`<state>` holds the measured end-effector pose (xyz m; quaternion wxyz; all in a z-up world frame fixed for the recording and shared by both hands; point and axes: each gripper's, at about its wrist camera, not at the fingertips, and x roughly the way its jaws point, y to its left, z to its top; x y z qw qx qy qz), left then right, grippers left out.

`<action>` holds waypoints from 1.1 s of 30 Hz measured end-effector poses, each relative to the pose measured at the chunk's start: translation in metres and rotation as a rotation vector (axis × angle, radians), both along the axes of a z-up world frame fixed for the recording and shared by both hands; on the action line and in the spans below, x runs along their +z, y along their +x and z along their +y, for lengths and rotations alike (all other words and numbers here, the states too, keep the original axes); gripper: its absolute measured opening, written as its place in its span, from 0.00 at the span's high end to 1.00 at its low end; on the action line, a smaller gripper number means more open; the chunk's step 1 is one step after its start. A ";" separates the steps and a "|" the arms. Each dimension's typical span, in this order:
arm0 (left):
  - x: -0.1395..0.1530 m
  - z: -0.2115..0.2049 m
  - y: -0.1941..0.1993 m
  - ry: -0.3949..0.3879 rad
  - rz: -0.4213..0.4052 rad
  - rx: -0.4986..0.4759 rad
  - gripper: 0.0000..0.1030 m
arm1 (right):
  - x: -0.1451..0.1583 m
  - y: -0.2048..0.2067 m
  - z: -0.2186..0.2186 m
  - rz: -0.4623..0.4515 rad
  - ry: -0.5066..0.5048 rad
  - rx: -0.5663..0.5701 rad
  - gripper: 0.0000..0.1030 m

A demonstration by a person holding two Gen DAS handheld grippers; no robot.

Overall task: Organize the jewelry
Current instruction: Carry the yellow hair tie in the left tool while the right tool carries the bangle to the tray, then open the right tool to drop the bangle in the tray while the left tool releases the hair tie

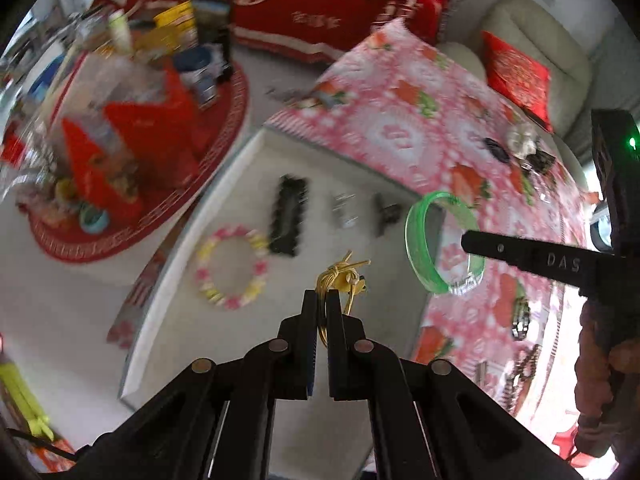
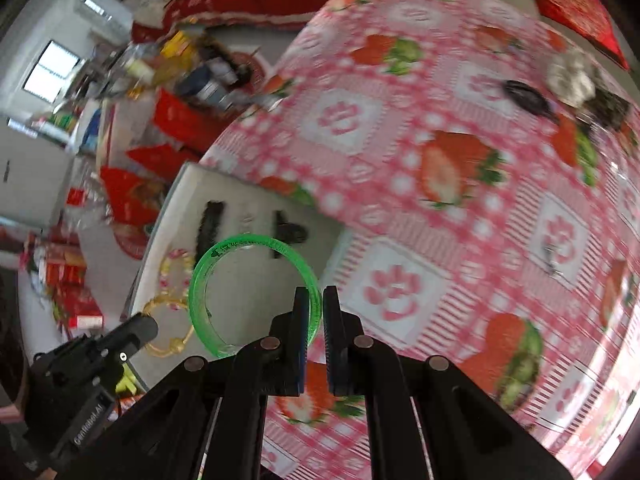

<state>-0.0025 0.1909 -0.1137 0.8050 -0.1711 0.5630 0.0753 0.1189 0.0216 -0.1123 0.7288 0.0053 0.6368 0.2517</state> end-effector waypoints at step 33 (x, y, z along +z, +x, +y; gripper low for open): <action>-0.070 0.050 -0.037 0.168 0.174 0.096 0.90 | -0.070 -0.015 0.107 0.025 -0.200 0.155 0.93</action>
